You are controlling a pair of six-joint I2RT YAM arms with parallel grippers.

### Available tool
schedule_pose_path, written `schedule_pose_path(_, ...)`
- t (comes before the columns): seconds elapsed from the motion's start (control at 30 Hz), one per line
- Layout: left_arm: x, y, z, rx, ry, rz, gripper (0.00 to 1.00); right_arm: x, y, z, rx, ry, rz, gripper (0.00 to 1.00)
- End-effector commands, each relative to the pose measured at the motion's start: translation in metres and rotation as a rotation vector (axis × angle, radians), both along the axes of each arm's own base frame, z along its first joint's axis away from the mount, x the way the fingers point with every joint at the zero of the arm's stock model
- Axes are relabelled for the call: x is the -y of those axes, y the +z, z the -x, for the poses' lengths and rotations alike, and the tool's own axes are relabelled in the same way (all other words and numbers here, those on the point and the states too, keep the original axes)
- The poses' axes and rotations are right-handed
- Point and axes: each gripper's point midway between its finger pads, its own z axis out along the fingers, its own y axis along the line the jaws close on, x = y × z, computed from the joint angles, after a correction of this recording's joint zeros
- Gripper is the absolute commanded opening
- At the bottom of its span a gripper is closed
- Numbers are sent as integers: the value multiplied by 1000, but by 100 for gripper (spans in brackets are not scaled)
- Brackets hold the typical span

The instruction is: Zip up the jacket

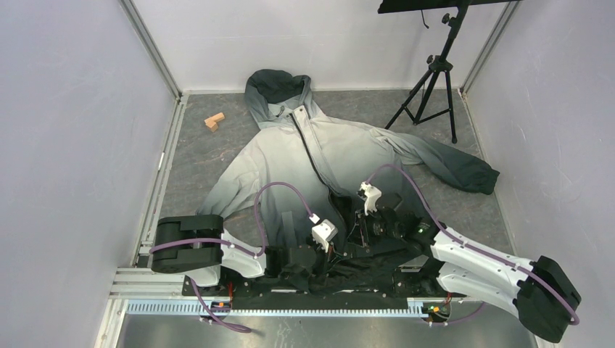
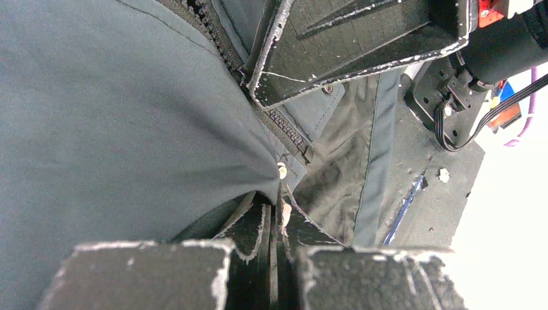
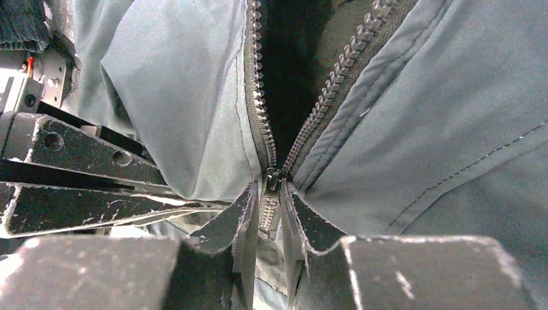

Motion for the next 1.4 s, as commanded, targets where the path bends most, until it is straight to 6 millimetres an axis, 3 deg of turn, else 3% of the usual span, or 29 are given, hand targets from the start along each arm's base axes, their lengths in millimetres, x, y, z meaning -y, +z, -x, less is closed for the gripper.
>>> schedule_pose_path(0.0,10,16,-4,7,10,68,2,-8,16,-14,66,-6,-1,23)
schedule_pose_path(0.47,10,17,-4,6,14,73,2,-10,7,-8,60,10,42,25)
schedule_pose_path(0.67,8,17,-5,6,18,74,2,-6,2,-10,67,-4,93,14)
schedule_pose_path(0.8,8,15,-5,6,22,68,2,1,9,-17,60,-66,148,0)
schedule_pose_path(0.93,9,10,-7,8,30,32,2,0,36,-19,-33,-159,173,0)
schedule_pose_path(1.13,12,10,-6,7,23,27,2,-3,49,-13,-233,-292,238,0)
schedule_pose_path(1.37,9,10,-6,3,30,30,2,-18,52,-22,-400,-495,-30,0)
